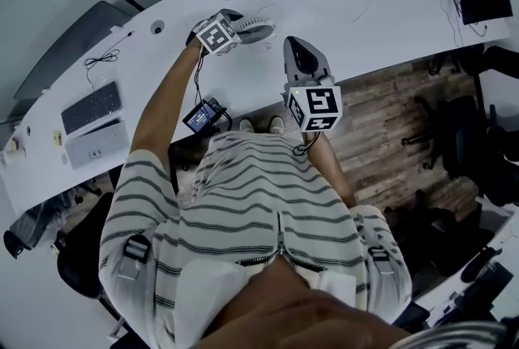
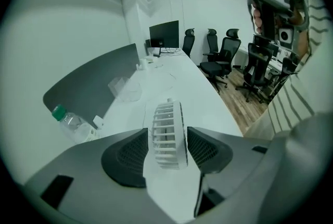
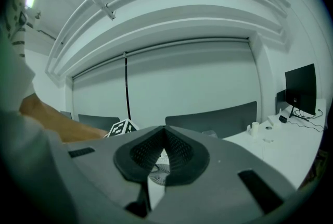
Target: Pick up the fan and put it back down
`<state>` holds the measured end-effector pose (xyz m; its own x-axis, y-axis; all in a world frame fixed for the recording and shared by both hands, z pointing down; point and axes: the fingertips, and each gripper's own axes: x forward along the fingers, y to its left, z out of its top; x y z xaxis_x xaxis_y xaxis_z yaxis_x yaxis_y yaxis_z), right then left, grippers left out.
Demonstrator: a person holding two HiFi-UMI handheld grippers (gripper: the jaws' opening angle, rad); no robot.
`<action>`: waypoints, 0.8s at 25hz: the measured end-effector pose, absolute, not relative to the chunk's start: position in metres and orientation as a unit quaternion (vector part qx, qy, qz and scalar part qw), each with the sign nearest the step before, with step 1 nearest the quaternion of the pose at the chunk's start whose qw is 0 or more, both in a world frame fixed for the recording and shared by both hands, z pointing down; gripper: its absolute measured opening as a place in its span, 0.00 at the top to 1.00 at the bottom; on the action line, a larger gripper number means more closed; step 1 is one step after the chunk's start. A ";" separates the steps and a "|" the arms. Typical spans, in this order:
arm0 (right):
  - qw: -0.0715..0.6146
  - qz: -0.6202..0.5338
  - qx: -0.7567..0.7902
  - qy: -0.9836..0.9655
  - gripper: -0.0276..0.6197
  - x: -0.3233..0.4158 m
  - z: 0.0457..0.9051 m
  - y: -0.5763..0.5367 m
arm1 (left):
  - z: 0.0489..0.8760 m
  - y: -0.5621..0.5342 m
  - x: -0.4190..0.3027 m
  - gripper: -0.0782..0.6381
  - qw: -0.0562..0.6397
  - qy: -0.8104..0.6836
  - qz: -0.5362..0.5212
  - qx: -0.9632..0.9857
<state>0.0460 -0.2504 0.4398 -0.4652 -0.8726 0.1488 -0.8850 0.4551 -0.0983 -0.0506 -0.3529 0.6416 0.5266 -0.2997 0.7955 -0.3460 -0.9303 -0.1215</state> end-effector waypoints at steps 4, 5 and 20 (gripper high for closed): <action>0.038 0.086 0.519 -0.850 0.94 0.048 0.443 -0.253 | 0.653 -0.351 -0.049 0.56 0.048 -0.152 0.465 0.871; 0.039 0.087 0.519 -0.849 0.94 0.048 0.443 -0.253 | 0.657 -0.350 -0.049 0.56 0.052 -0.146 0.470 0.869; 0.038 0.096 0.527 -0.844 0.94 0.055 0.450 -0.252 | 0.672 -0.350 -0.042 0.56 0.065 -0.152 0.492 0.854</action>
